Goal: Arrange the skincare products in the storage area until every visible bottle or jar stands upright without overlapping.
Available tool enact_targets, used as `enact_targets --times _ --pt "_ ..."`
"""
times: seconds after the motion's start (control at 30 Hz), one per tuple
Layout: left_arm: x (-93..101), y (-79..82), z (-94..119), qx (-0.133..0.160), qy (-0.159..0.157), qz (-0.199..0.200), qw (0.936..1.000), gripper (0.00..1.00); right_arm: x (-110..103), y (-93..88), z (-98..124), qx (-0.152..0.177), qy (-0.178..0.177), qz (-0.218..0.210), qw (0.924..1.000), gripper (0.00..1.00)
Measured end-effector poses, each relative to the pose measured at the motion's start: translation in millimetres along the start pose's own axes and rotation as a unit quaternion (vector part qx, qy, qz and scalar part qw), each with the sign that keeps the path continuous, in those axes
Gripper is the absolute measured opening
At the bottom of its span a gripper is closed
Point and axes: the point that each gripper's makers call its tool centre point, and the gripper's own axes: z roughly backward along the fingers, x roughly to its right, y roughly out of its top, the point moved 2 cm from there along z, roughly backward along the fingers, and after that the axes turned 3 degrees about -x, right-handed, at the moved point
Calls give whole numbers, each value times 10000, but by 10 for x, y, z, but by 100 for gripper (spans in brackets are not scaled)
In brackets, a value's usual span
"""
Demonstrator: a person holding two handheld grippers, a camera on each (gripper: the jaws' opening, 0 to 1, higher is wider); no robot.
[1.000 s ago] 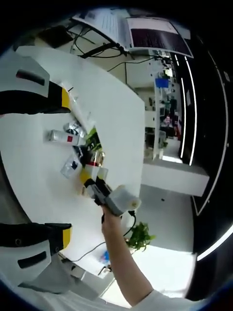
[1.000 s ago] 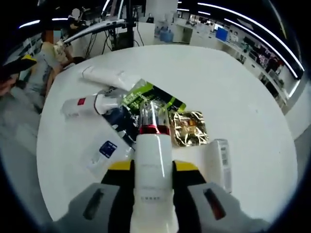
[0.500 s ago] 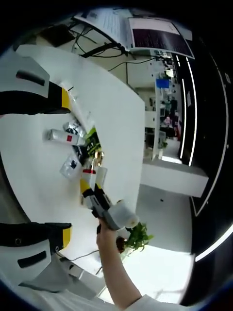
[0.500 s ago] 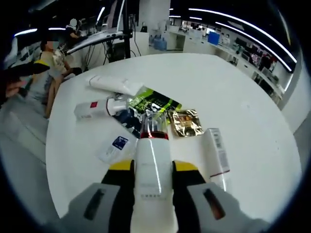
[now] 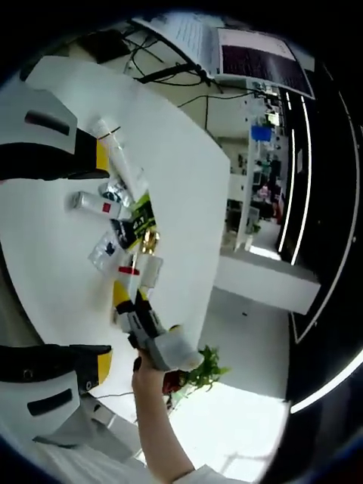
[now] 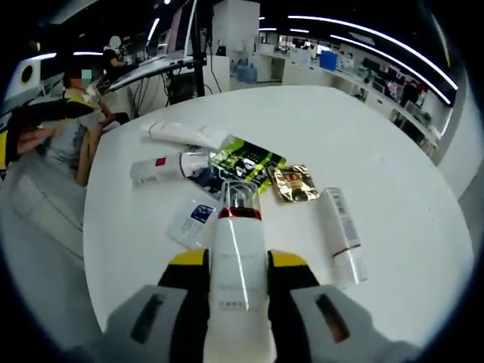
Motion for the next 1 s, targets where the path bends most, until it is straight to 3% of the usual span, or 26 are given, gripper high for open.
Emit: enact_targets --times 0.23,1.0 --pt "48 -13 2 -71 -37 -130 9999 88 -57 -143 -20 -151 44 -31 9999 28" --pt "20 -12 19 -23 -26 -152 9999 88 -60 -310 -88 -739 188 21 9971 29"
